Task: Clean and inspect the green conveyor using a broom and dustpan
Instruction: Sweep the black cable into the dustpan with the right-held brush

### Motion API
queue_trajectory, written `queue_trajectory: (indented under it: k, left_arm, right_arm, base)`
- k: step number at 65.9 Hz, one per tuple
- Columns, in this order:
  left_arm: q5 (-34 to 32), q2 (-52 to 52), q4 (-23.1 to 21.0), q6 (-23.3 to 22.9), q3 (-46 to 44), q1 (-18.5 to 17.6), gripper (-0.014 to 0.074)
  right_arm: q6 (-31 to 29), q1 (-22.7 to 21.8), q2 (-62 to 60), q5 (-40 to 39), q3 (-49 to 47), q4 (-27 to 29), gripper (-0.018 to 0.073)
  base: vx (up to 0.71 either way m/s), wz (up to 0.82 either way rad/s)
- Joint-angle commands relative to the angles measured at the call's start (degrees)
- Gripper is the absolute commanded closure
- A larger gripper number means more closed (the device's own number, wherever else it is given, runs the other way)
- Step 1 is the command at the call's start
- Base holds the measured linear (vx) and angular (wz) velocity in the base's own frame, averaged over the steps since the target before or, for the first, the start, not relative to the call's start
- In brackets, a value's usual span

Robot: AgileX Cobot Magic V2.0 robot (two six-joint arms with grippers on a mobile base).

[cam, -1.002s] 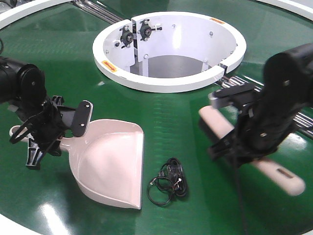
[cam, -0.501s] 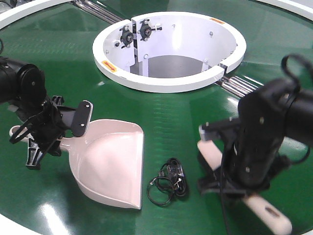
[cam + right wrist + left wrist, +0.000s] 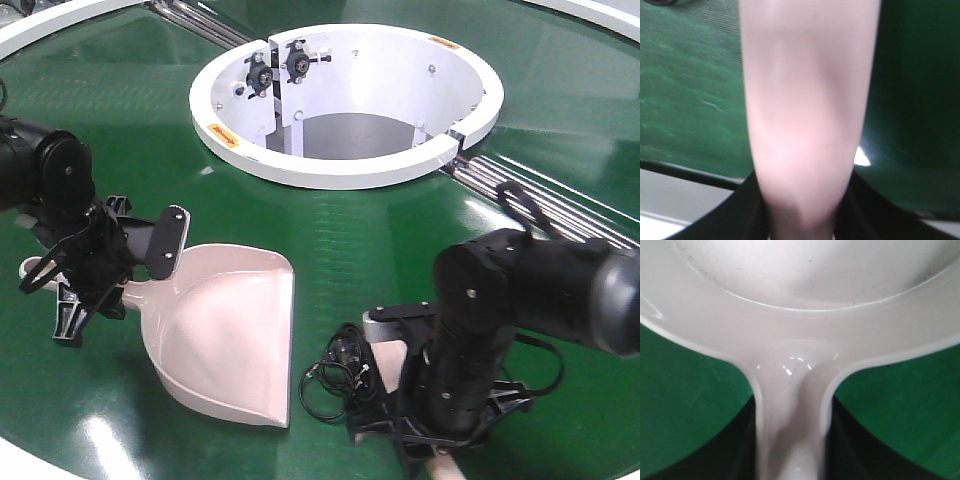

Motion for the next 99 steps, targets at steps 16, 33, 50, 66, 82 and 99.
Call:
queue_trajectory:
  k: [16, 33, 50, 66, 82, 99]
  left_arm:
    - [0.7, -2.2, -0.5, 0.4, -1.7, -0.6, 0.0603]
    - [0.7, -2.2, -0.5, 0.4, -1.7, -0.6, 0.0603]
    - [0.7, -2.2, -0.5, 0.4, -1.7, -0.6, 0.0603]
    - [0.7, -2.2, -0.5, 0.4, -1.7, -0.6, 0.0603]
    - [0.7, -2.2, -0.5, 0.4, -1.7, -0.6, 0.0603]
    - [0.8, -2.2, -0.5, 0.4, -1.7, -0.6, 0.0603]
  right_arm:
    - [-10.5, 1.4, 7.8, 0.9, -14.2, 14.2, 0.0563]
    - [-11.2, 5.7, 17.3, 6.0, -30.4, 14.9, 0.0563]
    - [-10.9, 6.6, 23.5, 8.7, -45.3, 13.6, 0.0561]
    - [-10.2, 6.4, 22.4, 10.1, -51.3, 8.1, 0.0561]
    - [-7.7, 4.3, 19.1, 11.0, -51.1, -1.5, 0.0559]
    - [-8.1, -2.1, 13.7, 11.3, -51.0, -7.9, 0.0559]
  base:
    - [0.00, 0.00]
    - [0.00, 0.00]
    - [0.00, 0.00]
    - [0.00, 0.00]
    - [0.00, 0.00]
    - [0.00, 0.00]
